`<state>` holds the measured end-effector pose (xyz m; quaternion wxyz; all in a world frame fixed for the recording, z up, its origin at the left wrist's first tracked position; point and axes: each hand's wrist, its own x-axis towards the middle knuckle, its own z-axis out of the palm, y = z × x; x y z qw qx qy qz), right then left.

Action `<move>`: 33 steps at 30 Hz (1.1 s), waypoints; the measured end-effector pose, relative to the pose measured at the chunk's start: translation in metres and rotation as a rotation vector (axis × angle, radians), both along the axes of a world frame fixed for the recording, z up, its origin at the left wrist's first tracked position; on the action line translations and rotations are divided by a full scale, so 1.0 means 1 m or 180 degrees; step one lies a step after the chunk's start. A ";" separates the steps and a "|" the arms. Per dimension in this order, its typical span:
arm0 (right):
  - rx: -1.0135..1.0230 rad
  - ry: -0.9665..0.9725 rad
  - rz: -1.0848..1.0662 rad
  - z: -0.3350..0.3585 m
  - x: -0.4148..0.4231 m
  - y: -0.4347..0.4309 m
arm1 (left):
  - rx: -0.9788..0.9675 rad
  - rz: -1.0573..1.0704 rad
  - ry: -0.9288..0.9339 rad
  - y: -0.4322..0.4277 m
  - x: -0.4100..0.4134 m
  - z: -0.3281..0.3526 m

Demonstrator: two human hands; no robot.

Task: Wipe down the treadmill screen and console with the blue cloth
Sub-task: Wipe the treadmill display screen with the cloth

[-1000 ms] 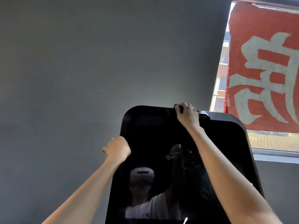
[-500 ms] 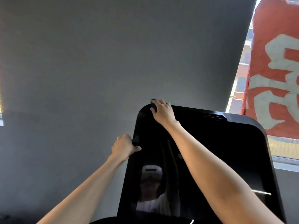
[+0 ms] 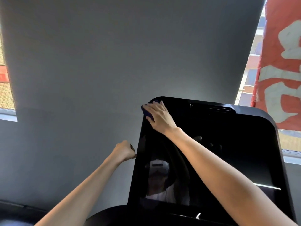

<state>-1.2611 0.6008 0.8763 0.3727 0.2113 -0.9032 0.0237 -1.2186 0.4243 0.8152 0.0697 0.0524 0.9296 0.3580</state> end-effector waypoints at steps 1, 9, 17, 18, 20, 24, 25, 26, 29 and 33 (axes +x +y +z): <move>0.0231 -0.0051 0.0202 -0.014 0.007 0.000 | -0.0015 -0.0010 -0.0039 0.002 -0.001 -0.002; 0.1427 -0.0110 0.0753 -0.048 0.024 -0.001 | -0.0373 -0.0212 -0.0182 -0.004 0.010 -0.013; 0.0297 0.0188 0.0501 -0.057 0.021 -0.013 | -0.0051 -0.0345 -0.0097 0.003 0.010 -0.022; 0.0549 0.0021 0.0731 -0.072 0.034 -0.009 | -0.0094 -0.0386 -0.0094 0.003 0.011 -0.022; 0.0912 -0.0140 0.0931 -0.084 0.046 0.001 | -0.0220 -0.0405 -0.0004 0.003 0.013 -0.022; 0.0332 0.0579 0.0207 -0.071 0.023 0.017 | -0.0359 -0.0397 0.0127 0.013 0.020 -0.016; -0.0086 0.0714 -0.0137 -0.064 0.016 0.024 | -0.0371 -0.0343 0.0188 0.016 0.021 -0.016; -0.0410 0.0782 -0.0464 -0.057 0.014 0.032 | -0.0389 -0.0272 0.0253 0.019 0.021 -0.015; -0.1260 0.0894 -0.1058 -0.056 0.011 0.025 | -0.0533 -0.0084 0.0299 0.027 0.016 -0.012; -0.1150 0.0710 -0.0659 -0.084 0.020 -0.017 | -0.0550 0.0141 0.0223 0.031 0.013 -0.010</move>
